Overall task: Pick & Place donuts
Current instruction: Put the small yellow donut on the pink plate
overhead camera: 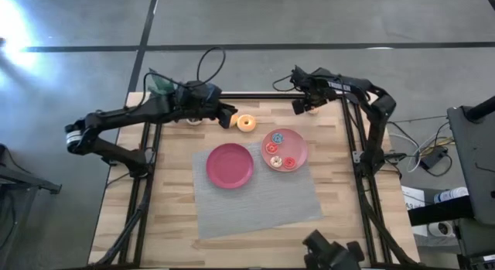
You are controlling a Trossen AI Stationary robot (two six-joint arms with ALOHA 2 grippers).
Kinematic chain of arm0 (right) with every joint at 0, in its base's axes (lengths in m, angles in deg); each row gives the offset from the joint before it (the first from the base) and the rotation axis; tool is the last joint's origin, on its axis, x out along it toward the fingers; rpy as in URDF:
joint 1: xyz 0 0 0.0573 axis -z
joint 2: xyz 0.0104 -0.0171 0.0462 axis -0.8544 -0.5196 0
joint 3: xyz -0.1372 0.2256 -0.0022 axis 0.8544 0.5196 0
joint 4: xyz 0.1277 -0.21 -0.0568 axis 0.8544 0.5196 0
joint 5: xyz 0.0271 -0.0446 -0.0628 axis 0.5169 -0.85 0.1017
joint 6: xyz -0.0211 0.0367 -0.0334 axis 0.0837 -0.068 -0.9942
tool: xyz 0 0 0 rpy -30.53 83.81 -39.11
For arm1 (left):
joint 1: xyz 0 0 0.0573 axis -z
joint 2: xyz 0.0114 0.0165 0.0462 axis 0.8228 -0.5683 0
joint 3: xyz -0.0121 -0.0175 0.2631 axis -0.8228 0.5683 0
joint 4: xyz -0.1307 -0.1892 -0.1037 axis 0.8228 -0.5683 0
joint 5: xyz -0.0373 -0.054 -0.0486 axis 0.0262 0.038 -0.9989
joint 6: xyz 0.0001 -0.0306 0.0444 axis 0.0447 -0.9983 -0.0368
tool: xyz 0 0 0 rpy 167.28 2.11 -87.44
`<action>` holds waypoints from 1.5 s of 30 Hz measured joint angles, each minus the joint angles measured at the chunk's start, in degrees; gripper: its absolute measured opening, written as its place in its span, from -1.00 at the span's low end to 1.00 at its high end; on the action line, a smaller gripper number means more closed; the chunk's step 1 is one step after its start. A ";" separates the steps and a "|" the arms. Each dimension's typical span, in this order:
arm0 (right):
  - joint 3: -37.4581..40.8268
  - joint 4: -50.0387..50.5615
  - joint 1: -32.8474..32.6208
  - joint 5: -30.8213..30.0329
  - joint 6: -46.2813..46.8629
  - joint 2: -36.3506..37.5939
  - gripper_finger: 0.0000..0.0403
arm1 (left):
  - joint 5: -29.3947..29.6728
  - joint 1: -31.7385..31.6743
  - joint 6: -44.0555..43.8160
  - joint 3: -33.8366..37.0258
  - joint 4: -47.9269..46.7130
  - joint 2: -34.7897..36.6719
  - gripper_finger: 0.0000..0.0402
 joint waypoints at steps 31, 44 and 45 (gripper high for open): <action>-1.34 -2.78 0.45 6.14 -4.54 -6.07 -0.34 | 4.04 -0.11 2.23 -0.14 0.50 0.73 -0.61; 0.02 -8.63 0.36 14.96 -1.29 5.03 -0.94 | 4.04 -0.11 4.36 -0.13 0.50 0.60 -0.61; 0.57 -10.79 0.39 17.73 0.97 7.10 -0.95 | 3.88 -0.11 5.05 -0.15 0.52 0.60 -0.61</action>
